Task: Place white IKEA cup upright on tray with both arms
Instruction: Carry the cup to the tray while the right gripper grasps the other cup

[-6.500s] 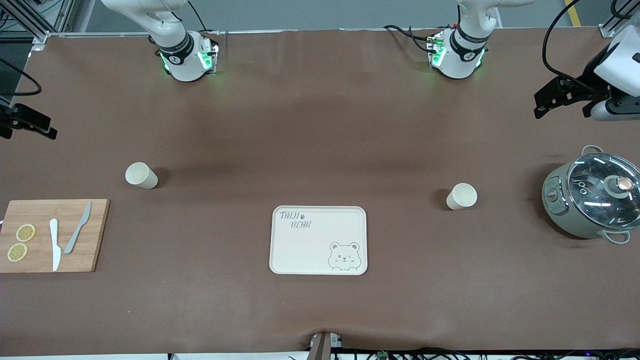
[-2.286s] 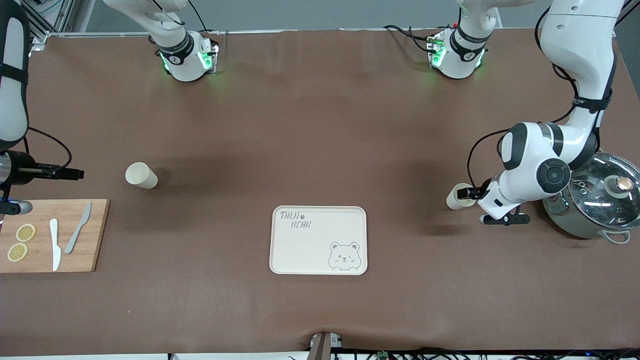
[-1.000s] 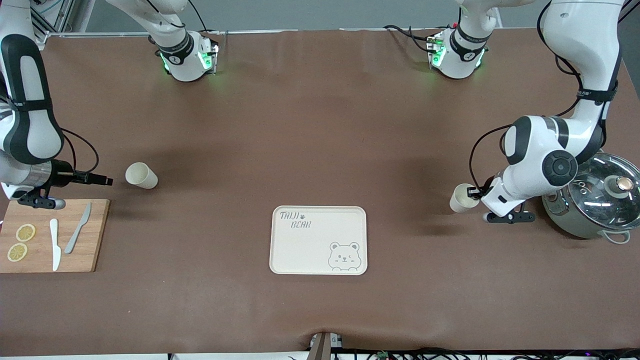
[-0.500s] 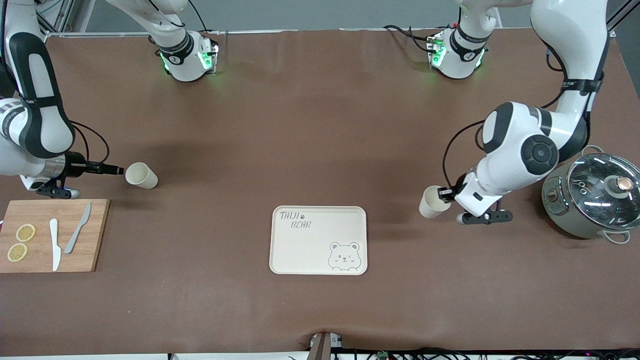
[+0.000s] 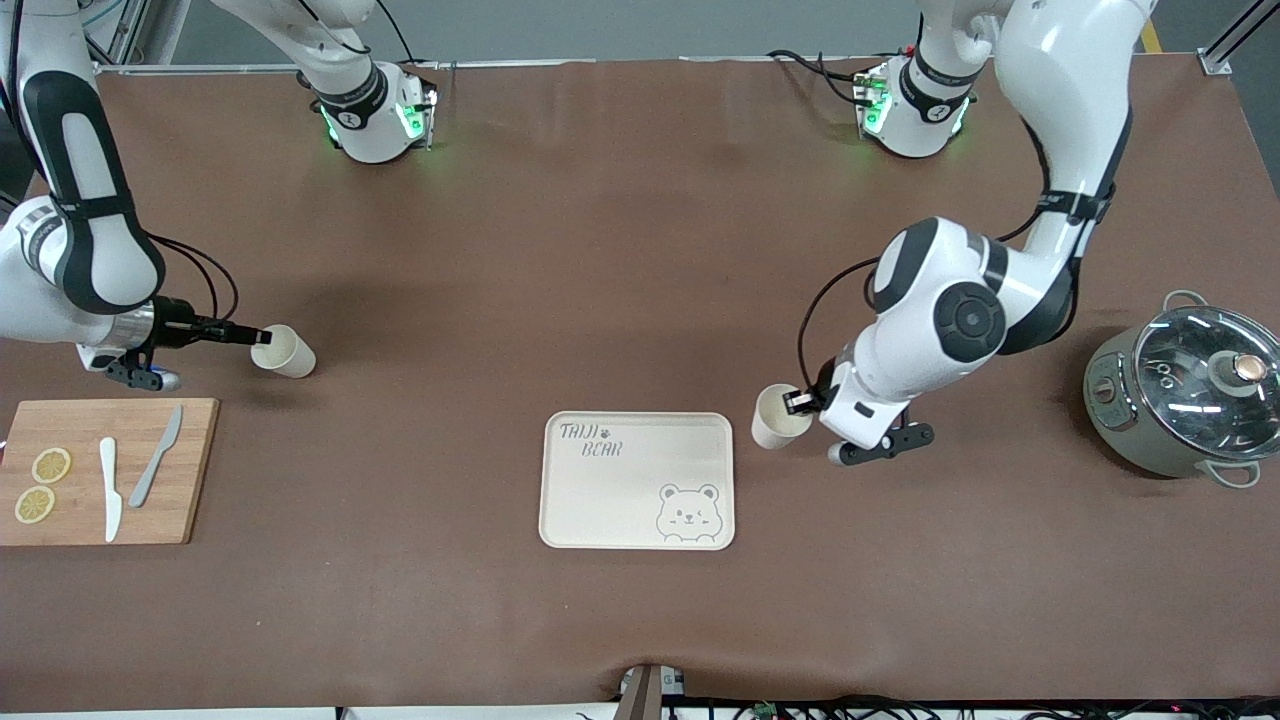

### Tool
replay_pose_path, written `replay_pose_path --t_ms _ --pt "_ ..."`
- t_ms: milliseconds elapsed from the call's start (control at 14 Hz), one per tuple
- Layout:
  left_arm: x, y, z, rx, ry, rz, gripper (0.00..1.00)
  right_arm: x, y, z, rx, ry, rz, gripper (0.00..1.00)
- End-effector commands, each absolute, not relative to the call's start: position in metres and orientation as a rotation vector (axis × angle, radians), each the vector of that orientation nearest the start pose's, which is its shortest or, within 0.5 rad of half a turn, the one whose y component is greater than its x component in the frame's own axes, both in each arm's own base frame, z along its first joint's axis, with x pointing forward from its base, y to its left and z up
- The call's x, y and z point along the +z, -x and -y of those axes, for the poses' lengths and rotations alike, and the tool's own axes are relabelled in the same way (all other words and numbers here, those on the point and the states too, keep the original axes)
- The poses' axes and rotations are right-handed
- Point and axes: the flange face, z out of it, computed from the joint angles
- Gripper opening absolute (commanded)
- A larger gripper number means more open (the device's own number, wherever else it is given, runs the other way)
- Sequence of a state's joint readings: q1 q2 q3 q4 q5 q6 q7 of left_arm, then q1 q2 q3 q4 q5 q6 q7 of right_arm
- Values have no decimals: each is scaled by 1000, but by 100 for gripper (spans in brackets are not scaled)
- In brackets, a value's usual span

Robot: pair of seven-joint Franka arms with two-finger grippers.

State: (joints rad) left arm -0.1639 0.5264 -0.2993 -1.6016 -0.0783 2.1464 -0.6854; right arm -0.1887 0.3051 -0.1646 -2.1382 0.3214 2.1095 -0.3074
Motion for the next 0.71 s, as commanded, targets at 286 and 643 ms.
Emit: replay_pose_path --t_ms 286,643 --pt "310 -631 347 247 3263 770 0 245 -487 164 293 2794 -364 59" --pt "293 -641 364 214 3282 824 0 237 -484 163 268 2810 -375 59"
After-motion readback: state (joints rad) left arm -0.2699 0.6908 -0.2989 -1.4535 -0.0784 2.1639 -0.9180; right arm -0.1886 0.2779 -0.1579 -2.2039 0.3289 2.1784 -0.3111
